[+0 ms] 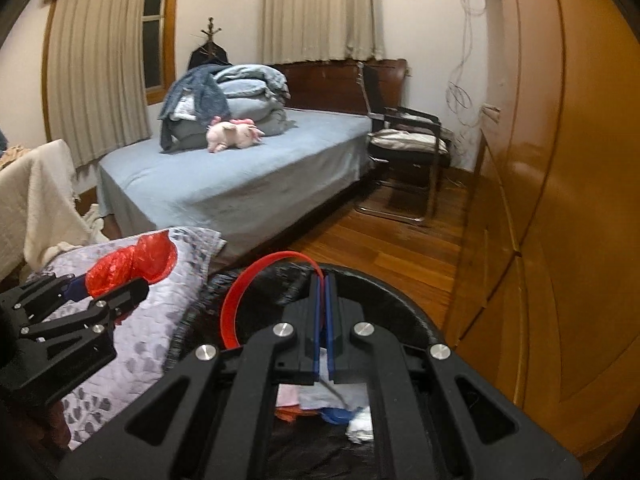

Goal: Collect trash

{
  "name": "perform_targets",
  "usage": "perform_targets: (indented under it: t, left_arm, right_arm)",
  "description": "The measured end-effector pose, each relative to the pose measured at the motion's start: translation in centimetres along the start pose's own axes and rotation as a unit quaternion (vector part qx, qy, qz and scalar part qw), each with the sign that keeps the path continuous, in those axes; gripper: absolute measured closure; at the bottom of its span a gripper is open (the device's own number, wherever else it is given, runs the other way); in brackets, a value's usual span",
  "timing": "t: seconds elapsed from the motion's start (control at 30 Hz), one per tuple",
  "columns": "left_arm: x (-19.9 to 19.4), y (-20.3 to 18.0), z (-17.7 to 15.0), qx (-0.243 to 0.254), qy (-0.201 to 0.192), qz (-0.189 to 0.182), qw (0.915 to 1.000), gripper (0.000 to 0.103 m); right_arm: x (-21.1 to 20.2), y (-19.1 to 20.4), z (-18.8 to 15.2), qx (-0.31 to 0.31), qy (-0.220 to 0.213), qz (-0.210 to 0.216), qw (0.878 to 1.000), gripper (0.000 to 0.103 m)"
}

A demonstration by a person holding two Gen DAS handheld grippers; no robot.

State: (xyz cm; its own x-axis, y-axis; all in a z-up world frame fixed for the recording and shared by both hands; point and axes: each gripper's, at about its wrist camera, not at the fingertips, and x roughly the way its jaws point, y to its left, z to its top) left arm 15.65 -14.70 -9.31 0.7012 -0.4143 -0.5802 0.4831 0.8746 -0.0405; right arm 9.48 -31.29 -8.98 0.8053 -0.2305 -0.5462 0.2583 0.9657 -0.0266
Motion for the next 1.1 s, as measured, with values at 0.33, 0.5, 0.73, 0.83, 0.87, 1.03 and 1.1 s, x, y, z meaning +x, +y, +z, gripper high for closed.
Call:
perform_targets:
  t: [0.33,0.5,0.73,0.83,0.87,1.03,1.1]
  left_arm:
    - [4.4,-3.0,1.0,0.012,0.012,-0.026,0.9995,0.061]
    - [6.1,-3.7,1.3,0.017,0.020,-0.032,0.9991,0.060]
    - [7.6,-3.7,1.4,0.015,0.040,-0.053,0.9977,0.037]
    - [7.1,-2.8,1.6,-0.001,0.036,-0.059,0.9976,0.029]
    - [6.8,-2.4,1.7,-0.006,0.033,-0.060,0.9976,0.027]
    - [4.6,0.2,2.4,-0.038,0.015,-0.053,0.9978,0.013]
    - [3.5,1.2,2.7,-0.044,0.006,-0.042,0.9982,0.008]
  right_arm:
    - [3.2,-3.1,-1.1,0.017,0.018,-0.028,0.999,0.101]
    - [4.4,-4.0,-1.4,0.025,0.027,-0.035,0.999,0.101]
    - [5.0,-4.5,-2.2,0.028,0.039,-0.047,0.998,0.052]
    - [4.6,-4.4,-2.3,0.024,0.034,-0.054,0.998,0.030]
    - [4.4,-4.3,-2.3,0.024,0.030,-0.058,0.998,0.020]
    - [3.0,-3.8,-1.7,0.019,0.016,-0.073,0.997,0.006]
    - [2.3,-3.7,-1.5,0.028,0.014,-0.066,0.997,0.005]
